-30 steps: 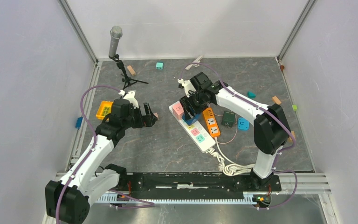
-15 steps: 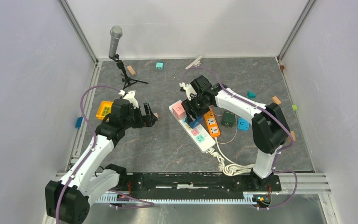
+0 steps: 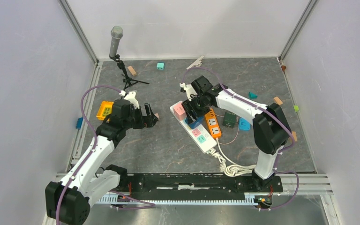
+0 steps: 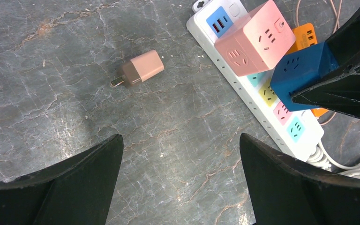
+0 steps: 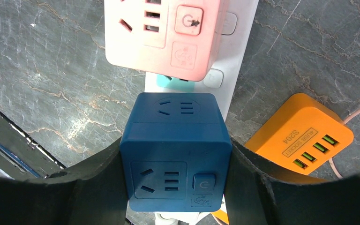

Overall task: Insert the plug
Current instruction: Insert the plug into the socket.

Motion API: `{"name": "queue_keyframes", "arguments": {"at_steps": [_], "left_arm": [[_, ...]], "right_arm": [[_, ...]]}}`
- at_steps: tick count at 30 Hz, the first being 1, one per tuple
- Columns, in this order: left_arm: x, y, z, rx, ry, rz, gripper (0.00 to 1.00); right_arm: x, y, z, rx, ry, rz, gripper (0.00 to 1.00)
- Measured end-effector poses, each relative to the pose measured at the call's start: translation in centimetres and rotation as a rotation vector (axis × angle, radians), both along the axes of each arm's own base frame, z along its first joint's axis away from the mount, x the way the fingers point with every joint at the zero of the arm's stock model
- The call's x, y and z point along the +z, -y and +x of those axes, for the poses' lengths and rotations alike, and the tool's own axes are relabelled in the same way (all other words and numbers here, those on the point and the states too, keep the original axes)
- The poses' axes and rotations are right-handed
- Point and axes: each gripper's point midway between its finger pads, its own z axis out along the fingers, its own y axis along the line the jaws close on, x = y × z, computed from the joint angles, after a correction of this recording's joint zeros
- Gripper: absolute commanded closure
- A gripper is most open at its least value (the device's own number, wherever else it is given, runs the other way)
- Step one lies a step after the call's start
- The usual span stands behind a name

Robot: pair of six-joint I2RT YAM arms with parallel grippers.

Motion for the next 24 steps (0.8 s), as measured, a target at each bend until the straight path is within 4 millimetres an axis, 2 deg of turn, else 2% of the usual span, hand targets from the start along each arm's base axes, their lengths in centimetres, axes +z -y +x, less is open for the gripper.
{"name": "queue_keyframes", "arguments": {"at_steps": [8,17,24], "left_arm": [[0.12,-0.01,-0.02,0.0,0.005,-0.001,0.0],[0.12,-0.04,-0.01,-0.004,0.008,0.004,0.0],[0.16,-0.05,-0.01,-0.004,0.01,0.004,0.0]], "right_arm": [[0.05,-0.11,-0.06,-0.003,0.022,-0.031,1.0],[0.06,0.74,0.31,-0.025,0.047,-0.088,1.0],[0.02,0.13,-0.02,-0.01,0.034,-0.065,1.0]]}}
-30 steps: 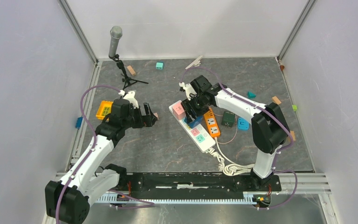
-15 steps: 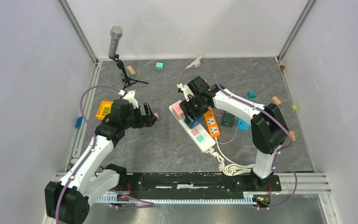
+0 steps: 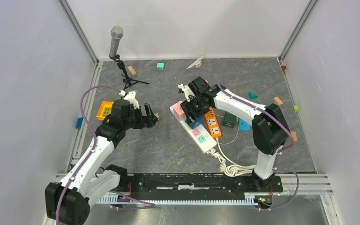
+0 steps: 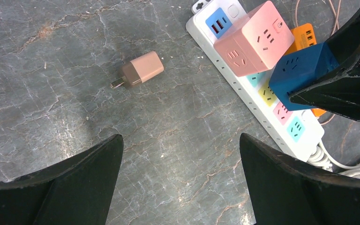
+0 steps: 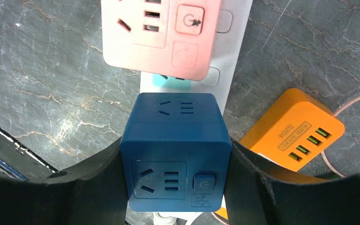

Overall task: Insert the plug
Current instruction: Insert the plug into the socket.

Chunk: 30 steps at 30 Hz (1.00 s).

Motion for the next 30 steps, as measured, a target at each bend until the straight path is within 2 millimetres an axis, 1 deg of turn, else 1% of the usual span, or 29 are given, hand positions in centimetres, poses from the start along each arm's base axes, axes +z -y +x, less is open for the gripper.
{"name": "queue_keyframes", "arguments": {"at_steps": [8,12,22,30], "left_arm": [[0.05,0.0,0.0,0.0,0.002,0.0,0.0],[0.06,0.0,-0.01,0.0,0.002,0.0,0.0],[0.07,0.0,0.0,0.0,0.003,0.0,0.0],[0.06,-0.01,0.0,0.0,0.003,0.0,0.0]], "right_arm": [[-0.05,-0.61,-0.16,0.005,-0.011,0.024,1.0],[-0.54,-0.84,-0.31,0.01,-0.013,0.011,1.0],[-0.35,-0.62,-0.15,0.004,0.01,-0.024,1.0],[-0.23,-0.67,-0.2,-0.002,-0.002,-0.012,1.0]]}}
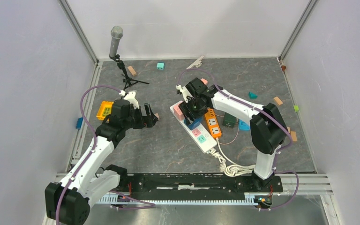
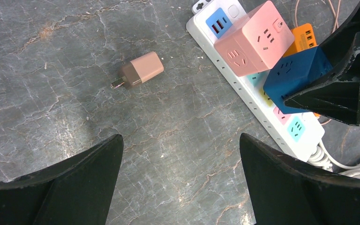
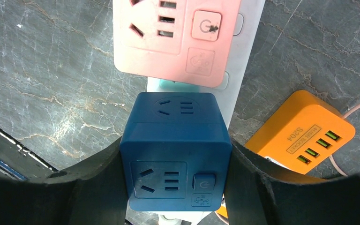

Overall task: Insert the plug
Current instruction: Insert the plug into the socket.

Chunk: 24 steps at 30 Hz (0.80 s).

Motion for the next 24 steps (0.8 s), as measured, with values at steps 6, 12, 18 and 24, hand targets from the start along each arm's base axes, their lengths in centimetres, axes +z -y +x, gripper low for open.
{"name": "queue_keyframes", "arguments": {"at_steps": [6,12,18,24], "left_arm": [[0.0,0.0,0.0,0.0,0.0,0.0,0.0],[0.0,0.0,0.0,0.001,0.002,0.001,0.0],[0.0,0.0,0.0,0.001,0.002,0.001,0.0],[0.1,0.0,0.0,0.001,0.002,0.001,0.0]], "right_arm": [[1.1,0.1,0.5,-0.015,0.015,0.029,1.0],[2.4,0.1,1.0,-0.026,0.043,0.053,1.0],[2.3,0.3,1.0,-0.029,0.042,0.051,1.0],[1.5,0.7,0.5,-0.029,0.022,0.035,1.0]]}}
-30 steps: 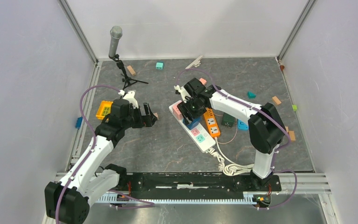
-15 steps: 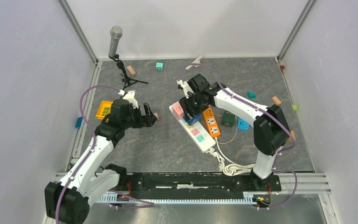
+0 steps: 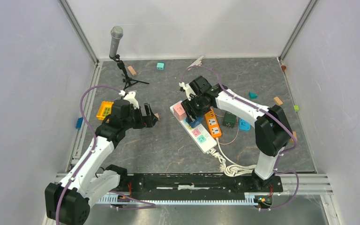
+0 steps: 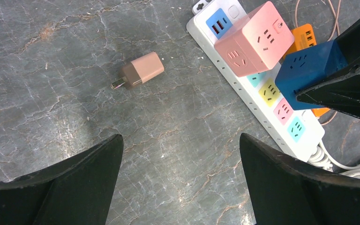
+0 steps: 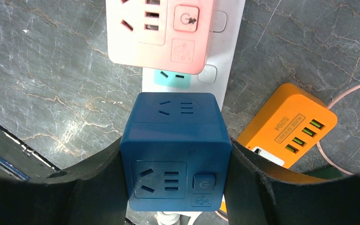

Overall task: Insert the plug
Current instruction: Insert the plug into the socket.

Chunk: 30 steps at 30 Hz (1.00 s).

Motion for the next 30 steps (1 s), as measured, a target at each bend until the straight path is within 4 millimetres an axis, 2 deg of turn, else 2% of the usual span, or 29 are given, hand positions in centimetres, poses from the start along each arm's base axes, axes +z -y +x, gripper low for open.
{"name": "queue_keyframes", "arguments": {"at_steps": [10,30], "left_arm": [[0.0,0.0,0.0,0.0,0.0,0.0,0.0],[0.1,0.0,0.0,0.0,0.004,-0.001,0.0]], "right_arm": [[-1.1,0.5,-0.6,0.0,-0.022,-0.016,1.0],[-1.2,0.1,-0.3,-0.004,-0.01,0.0,1.0]]}}
